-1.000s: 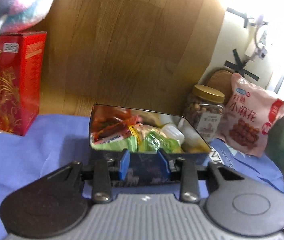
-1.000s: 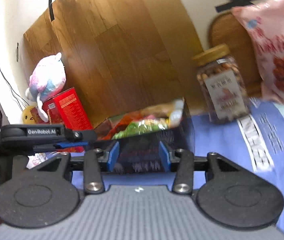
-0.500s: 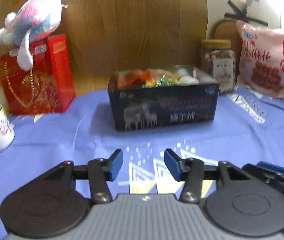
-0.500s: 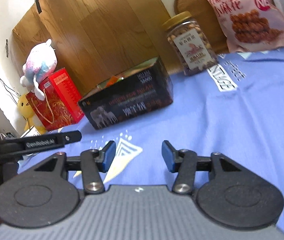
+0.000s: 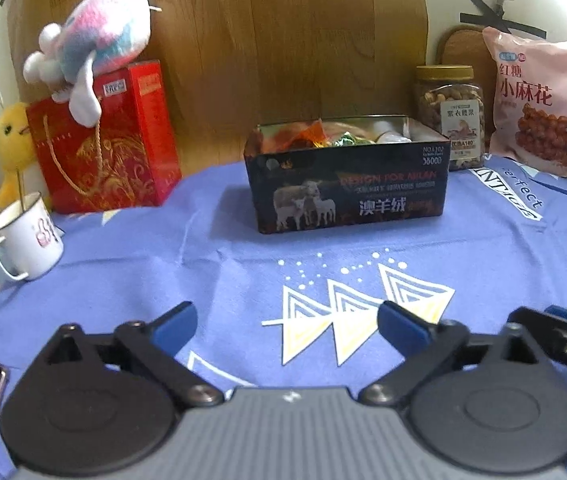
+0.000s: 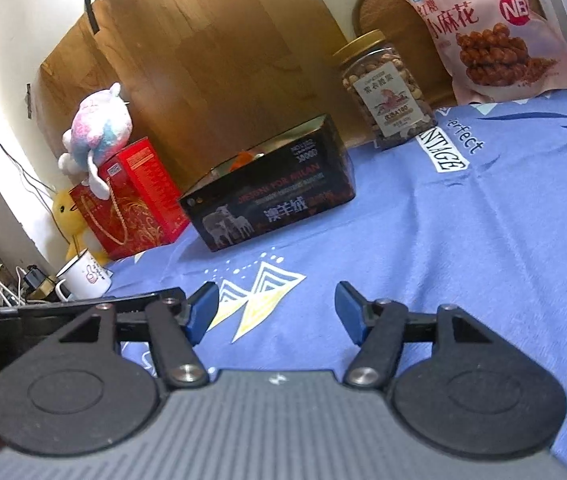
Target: Organize snacks
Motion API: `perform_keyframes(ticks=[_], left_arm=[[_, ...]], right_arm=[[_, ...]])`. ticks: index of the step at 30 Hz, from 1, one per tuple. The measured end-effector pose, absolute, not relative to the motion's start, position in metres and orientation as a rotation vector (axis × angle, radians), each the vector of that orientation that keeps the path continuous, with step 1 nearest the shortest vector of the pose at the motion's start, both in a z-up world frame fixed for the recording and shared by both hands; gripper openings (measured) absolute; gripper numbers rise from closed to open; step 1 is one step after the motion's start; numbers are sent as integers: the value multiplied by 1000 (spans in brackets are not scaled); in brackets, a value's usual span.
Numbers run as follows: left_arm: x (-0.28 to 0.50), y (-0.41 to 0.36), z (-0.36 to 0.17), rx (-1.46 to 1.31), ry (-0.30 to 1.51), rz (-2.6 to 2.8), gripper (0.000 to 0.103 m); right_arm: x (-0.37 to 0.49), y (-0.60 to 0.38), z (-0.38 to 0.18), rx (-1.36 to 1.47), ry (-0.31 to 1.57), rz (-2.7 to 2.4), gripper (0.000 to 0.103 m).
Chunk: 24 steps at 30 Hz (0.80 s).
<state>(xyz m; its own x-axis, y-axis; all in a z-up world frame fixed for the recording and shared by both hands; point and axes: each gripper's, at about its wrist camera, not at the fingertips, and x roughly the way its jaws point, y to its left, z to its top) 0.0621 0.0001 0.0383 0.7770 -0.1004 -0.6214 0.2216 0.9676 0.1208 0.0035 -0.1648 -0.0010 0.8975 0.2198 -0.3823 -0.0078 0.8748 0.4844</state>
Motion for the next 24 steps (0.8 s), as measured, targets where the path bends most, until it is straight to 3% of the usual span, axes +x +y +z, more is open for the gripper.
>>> perform_keyframes(ticks=[16, 24], left_arm=[[68, -2, 41, 181, 676, -182, 103], [87, -3, 31, 29, 578, -331, 103]], right_arm=[[1, -164, 4, 475, 456, 81, 78], [-22, -172, 15, 395, 443, -96, 80]])
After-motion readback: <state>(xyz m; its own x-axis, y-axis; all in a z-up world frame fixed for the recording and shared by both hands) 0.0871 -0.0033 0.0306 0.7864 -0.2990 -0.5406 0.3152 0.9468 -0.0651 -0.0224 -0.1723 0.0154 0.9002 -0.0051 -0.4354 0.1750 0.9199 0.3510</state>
